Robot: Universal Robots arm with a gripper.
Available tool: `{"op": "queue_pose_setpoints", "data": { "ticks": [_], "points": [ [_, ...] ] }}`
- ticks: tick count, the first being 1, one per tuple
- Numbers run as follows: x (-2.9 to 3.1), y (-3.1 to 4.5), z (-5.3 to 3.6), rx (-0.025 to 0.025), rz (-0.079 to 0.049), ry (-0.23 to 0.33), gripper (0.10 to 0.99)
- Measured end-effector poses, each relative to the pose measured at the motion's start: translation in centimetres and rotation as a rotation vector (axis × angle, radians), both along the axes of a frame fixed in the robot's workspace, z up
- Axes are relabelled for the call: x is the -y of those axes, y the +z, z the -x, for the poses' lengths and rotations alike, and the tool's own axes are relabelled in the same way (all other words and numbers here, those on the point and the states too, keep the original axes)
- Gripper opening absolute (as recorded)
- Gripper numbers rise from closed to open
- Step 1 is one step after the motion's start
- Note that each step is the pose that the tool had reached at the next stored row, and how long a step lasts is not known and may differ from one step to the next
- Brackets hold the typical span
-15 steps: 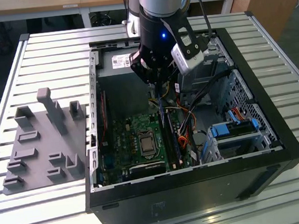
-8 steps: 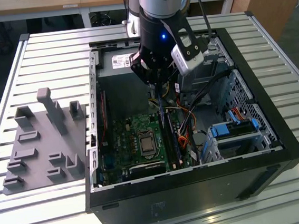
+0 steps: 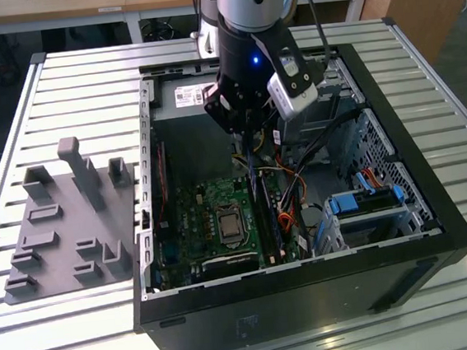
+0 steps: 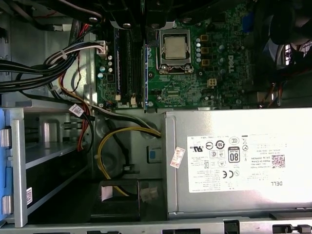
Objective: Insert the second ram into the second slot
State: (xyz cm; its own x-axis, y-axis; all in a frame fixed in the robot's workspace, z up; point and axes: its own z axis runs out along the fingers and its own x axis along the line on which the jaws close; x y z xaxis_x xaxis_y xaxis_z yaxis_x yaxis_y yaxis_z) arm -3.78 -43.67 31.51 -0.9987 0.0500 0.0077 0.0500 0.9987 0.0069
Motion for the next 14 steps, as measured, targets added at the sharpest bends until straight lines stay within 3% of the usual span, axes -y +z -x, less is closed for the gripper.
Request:
{"op": "queue_pose_setpoints", "data": {
  "ticks": [14],
  "points": [
    [0.04,-0.61,-0.12,0.0,0.0,0.0,0.137]
  ]
}}
